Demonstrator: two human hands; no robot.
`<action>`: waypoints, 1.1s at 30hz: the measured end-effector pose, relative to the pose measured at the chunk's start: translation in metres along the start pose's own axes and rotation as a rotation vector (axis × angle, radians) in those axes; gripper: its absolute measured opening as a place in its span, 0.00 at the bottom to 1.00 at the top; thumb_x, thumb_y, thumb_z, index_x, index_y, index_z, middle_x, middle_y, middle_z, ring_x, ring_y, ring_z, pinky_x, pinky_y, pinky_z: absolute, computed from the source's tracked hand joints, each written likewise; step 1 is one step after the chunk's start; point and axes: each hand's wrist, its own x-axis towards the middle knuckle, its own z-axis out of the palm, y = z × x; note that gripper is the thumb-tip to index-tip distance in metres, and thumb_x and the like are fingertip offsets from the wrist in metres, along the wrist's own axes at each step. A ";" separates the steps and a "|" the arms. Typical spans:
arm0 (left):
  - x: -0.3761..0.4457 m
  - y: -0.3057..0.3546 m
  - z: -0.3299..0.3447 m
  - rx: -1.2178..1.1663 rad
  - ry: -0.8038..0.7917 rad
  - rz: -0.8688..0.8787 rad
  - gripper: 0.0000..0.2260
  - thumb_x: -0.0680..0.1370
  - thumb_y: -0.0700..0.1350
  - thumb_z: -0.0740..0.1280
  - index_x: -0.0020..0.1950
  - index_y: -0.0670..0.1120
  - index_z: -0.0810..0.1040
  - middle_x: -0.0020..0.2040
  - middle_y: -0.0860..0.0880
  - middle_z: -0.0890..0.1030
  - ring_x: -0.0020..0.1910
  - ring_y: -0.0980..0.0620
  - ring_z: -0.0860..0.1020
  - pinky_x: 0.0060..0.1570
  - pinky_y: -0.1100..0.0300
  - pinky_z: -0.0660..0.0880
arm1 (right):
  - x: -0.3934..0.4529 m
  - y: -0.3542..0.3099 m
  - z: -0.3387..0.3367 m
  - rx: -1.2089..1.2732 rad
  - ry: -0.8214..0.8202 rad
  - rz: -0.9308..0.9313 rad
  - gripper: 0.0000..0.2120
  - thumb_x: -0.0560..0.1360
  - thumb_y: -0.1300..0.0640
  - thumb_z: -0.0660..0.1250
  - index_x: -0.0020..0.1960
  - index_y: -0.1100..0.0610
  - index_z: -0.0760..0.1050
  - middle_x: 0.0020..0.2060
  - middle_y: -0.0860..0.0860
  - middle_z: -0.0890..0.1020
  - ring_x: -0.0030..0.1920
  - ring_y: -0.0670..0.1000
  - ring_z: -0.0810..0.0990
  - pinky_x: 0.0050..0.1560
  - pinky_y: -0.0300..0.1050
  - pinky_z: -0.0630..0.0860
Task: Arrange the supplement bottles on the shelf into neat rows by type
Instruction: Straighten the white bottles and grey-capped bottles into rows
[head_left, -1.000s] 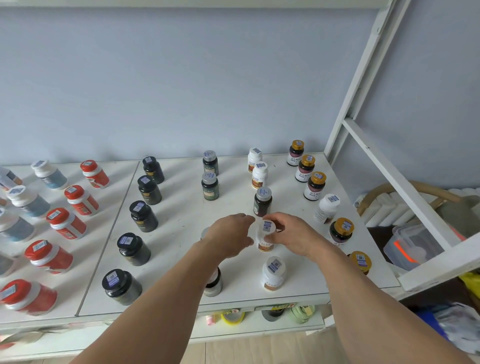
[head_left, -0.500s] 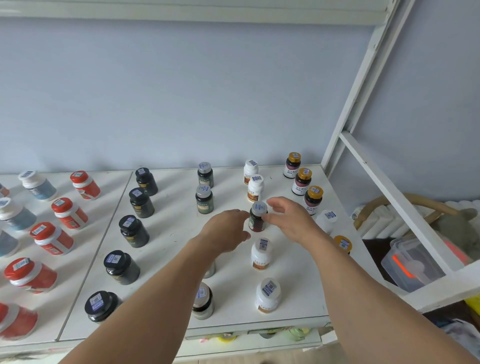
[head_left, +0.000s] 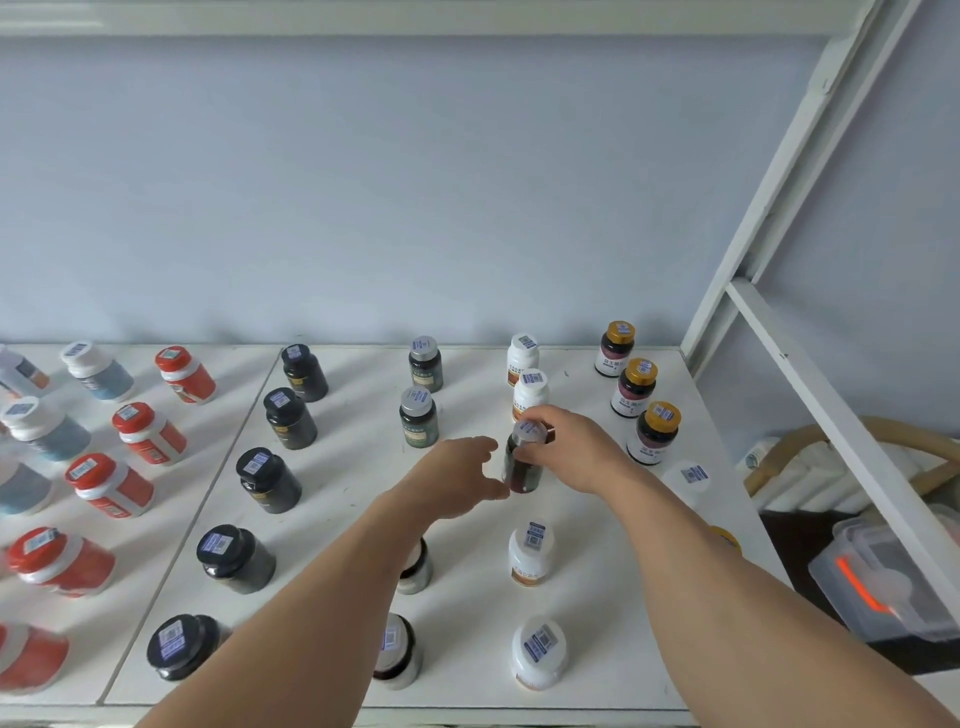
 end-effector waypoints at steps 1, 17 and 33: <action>0.001 0.000 -0.001 -0.052 -0.013 -0.009 0.33 0.72 0.53 0.74 0.74 0.50 0.66 0.66 0.51 0.75 0.64 0.52 0.74 0.62 0.58 0.72 | 0.001 -0.003 -0.003 0.011 0.015 -0.008 0.23 0.72 0.46 0.72 0.65 0.47 0.73 0.56 0.46 0.80 0.52 0.47 0.77 0.42 0.37 0.69; 0.000 0.006 -0.020 -0.580 -0.194 0.043 0.23 0.64 0.56 0.76 0.57 0.54 0.80 0.55 0.51 0.83 0.58 0.47 0.79 0.62 0.49 0.74 | 0.002 -0.038 -0.027 0.225 0.013 0.018 0.18 0.70 0.40 0.72 0.50 0.53 0.81 0.47 0.51 0.84 0.49 0.52 0.83 0.55 0.54 0.80; 0.003 0.002 -0.029 -0.243 -0.126 0.072 0.23 0.68 0.55 0.75 0.62 0.55 0.78 0.56 0.55 0.82 0.56 0.52 0.80 0.59 0.52 0.77 | 0.005 -0.031 -0.020 0.299 0.051 0.008 0.16 0.70 0.46 0.75 0.52 0.52 0.78 0.49 0.50 0.83 0.50 0.50 0.82 0.56 0.50 0.80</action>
